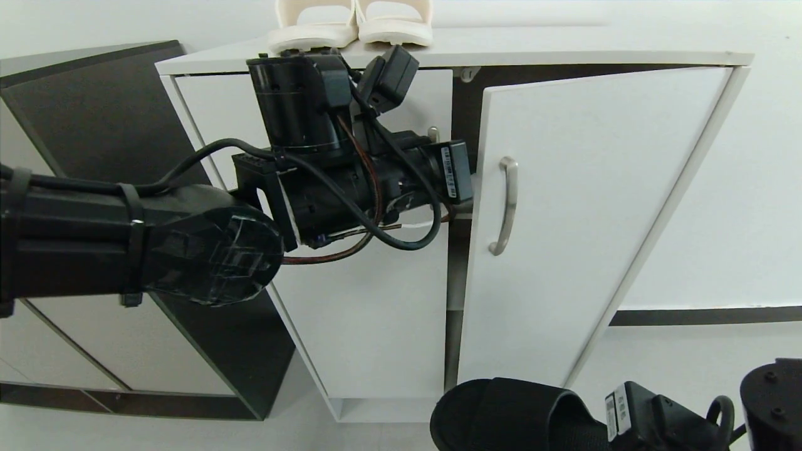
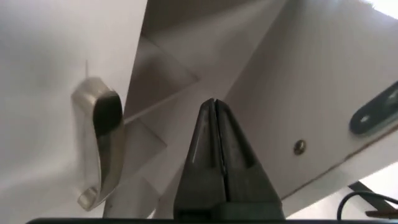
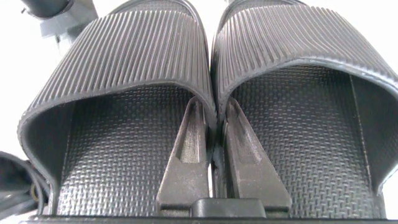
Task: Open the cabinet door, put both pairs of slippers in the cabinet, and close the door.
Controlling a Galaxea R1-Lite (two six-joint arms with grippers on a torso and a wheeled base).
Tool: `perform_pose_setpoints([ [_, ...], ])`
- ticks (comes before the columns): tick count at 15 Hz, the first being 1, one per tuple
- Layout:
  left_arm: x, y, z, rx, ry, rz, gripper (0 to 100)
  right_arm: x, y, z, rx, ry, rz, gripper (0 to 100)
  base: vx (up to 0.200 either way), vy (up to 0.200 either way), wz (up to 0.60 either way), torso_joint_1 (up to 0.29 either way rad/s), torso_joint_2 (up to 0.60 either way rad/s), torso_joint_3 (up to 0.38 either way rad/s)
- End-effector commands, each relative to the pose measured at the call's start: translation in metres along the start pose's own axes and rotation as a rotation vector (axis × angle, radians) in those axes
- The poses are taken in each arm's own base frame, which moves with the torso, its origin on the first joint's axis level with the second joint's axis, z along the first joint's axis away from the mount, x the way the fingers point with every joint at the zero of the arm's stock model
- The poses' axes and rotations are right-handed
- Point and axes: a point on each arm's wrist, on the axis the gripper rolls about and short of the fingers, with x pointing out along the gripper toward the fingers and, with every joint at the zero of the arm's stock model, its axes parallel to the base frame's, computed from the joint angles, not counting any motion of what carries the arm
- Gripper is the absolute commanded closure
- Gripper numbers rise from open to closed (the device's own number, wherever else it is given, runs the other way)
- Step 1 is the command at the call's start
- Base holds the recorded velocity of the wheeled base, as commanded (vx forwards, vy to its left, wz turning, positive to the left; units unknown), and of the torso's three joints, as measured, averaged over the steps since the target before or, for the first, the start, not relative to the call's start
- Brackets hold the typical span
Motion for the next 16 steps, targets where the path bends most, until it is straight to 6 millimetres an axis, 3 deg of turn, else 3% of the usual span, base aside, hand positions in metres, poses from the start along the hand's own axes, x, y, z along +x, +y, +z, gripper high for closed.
perform_pose_setpoints([
  [1, 0.002, -0.007, -0.003, -0.002, 0.007, -0.019, 100, 0.002, 0.003, -0.006, -0.003, 0.024, 0.017, 100, -0.200, 0.000, 0.00, 0.002, 0.01, 0.002],
  [3, -0.002, -0.034, -0.007, -0.003, 0.018, -0.065, 100, 0.001, 0.009, -0.012, -0.020, 0.046, 0.046, 100, -0.200, 0.000, 0.00, 0.002, 0.00, 0.002],
  [5, -0.004, -0.074, -0.013, 0.010, 0.034, -0.172, 100, 0.004, 0.017, -0.015, -0.044, 0.063, 0.084, 100, -0.200, 0.000, 0.00, 0.002, 0.01, 0.000],
  [7, 0.001, -0.088, -0.019, 0.019, 0.049, -0.214, 100, 0.000, 0.021, -0.013, -0.058, 0.042, 0.099, 100, -0.200, 0.000, 0.00, 0.000, 0.00, -0.002],
  [9, 0.007, -0.083, -0.026, 0.019, 0.054, -0.203, 100, 0.002, 0.019, -0.008, -0.055, 0.015, 0.086, 100, -0.200, 0.000, 0.00, -0.007, 0.00, 0.005],
  [12, -0.003, -0.058, -0.008, 0.031, -0.008, -0.115, 100, 0.016, -0.005, 0.006, 0.028, 0.006, -0.131, 100, -0.133, 0.000, 0.00, -0.002, 0.00, 0.000],
  [13, -0.015, -0.048, 0.004, 0.037, -0.039, -0.059, 100, 0.023, -0.015, 0.013, 0.084, -0.002, -0.243, 100, 0.000, 0.000, 0.00, 0.000, 0.00, 0.000],
  [14, -0.050, -0.038, 0.027, 0.053, -0.098, 0.047, 100, 0.037, -0.030, 0.023, 0.204, -0.025, -0.438, 100, 0.000, 0.000, 0.00, 0.000, 0.00, 0.000],
  [15, -0.071, -0.036, 0.035, 0.057, -0.109, 0.087, 100, 0.046, -0.034, 0.023, 0.246, -0.022, -0.515, 100, 0.000, 0.000, 0.00, 0.000, 0.00, 0.000],
  [16, -0.116, -0.041, 0.046, 0.075, -0.097, 0.164, 100, 0.059, -0.042, 0.025, 0.286, -0.032, -0.661, 100, 0.000, 0.000, 0.00, 0.000, 0.00, 0.000],
])
